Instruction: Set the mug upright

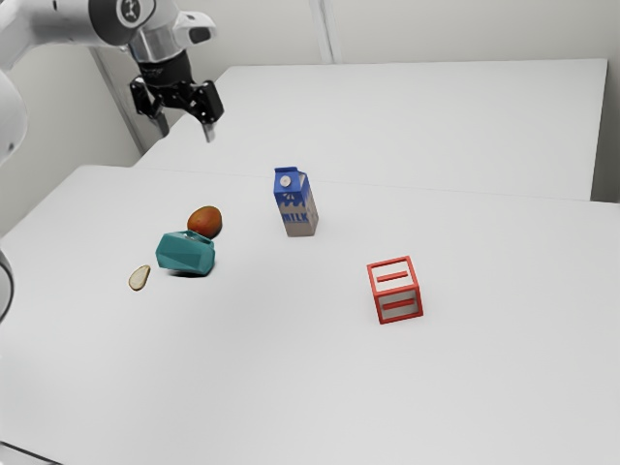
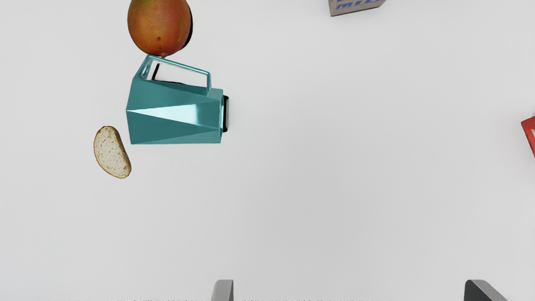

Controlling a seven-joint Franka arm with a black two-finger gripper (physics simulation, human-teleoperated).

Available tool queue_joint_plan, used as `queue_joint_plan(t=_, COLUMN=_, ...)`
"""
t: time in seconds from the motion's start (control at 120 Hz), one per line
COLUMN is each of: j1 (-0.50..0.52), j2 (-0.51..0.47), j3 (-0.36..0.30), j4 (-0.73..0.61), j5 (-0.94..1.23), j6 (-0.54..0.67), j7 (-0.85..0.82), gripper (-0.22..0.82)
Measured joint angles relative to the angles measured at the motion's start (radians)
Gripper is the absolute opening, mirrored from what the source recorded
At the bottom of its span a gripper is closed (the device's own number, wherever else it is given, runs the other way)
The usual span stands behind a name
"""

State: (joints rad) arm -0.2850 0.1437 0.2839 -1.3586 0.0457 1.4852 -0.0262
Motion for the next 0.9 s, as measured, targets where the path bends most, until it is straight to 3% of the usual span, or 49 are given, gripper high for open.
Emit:
queue_joint_plan(t=0.15, j1=-0.005, j2=-0.005, j3=0.005, j4=0.001, j5=-0.050, j6=-0.022, j7=0.009, gripper=0.60)
queue_joint_plan(t=0.217, j1=-0.002, j2=-0.003, j3=0.071, j4=0.000, j5=-0.112, j6=-0.026, j7=0.017, gripper=0.60)
queue_joint_plan(t=0.358, j1=0.238, j2=0.047, j3=0.140, j4=-0.013, j5=-0.361, j6=-0.033, j7=0.089, gripper=0.60)
queue_joint_plan(t=0.492, j1=0.346, j2=0.203, j3=0.244, j4=-0.068, j5=-0.658, j6=-0.039, j7=0.217, gripper=0.60)
queue_joint_plan(t=0.708, j1=0.460, j2=0.414, j3=0.260, j4=-0.110, j5=-0.938, j6=-0.041, j7=0.451, gripper=0.60)
queue_joint_plan(t=0.9, j1=0.486, j2=0.469, j3=0.265, j4=-0.139, j5=-1.055, j6=-0.039, j7=0.619, gripper=0.60)
